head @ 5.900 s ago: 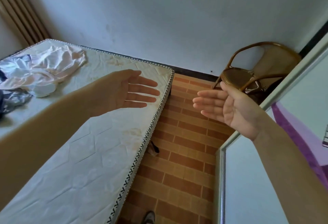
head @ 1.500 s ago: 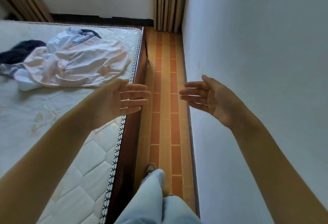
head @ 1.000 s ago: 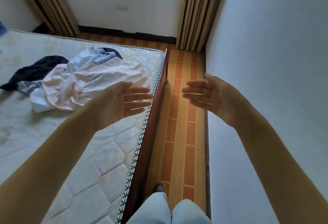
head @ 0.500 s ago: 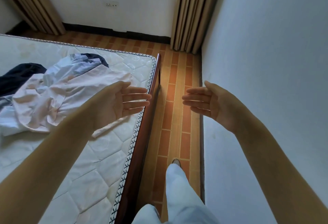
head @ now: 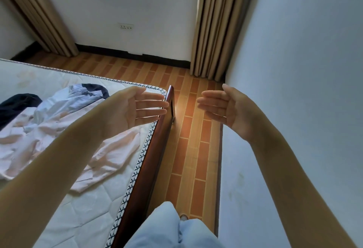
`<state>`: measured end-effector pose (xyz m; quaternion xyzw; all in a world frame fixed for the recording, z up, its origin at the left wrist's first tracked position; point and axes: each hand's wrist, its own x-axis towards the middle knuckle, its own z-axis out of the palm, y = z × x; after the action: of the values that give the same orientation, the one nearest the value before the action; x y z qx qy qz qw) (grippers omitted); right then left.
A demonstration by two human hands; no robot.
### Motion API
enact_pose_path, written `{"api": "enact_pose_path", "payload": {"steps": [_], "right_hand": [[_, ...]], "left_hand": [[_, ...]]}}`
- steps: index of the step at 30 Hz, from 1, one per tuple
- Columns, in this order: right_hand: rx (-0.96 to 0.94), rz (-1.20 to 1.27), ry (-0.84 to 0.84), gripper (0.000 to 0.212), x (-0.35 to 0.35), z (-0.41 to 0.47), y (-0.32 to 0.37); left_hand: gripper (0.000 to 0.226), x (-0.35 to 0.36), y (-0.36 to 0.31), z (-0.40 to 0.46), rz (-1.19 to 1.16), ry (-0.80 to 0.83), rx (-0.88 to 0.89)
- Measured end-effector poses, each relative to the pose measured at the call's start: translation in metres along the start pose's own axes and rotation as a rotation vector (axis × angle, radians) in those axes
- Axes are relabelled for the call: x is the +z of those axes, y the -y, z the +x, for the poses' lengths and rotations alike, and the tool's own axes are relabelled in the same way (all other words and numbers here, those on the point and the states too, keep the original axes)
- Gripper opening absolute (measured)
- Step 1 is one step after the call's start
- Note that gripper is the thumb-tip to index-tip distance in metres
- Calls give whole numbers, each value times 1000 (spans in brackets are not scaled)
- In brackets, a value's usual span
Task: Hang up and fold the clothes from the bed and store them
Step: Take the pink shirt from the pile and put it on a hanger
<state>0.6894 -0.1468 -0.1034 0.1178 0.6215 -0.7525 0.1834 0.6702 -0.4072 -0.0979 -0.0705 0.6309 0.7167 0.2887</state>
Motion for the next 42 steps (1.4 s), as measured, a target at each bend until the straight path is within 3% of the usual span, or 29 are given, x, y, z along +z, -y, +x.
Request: {"api": "enact_pose_path", "payload": {"steps": [9, 26, 36, 42], "right_hand": [[-15, -18, 3, 49, -33, 91, 38], [47, -12, 28, 51, -68, 341, 155], [140, -69, 142, 53, -92, 493, 193], [160, -105, 230, 52, -118, 603, 251]], "left_hand": [[46, -6, -49, 98, -4, 31, 3], [47, -69, -176, 343, -16, 82, -5], [47, -110, -204, 450, -133, -21, -17], [47, -109, -254, 532, -213, -146, 40]]}}
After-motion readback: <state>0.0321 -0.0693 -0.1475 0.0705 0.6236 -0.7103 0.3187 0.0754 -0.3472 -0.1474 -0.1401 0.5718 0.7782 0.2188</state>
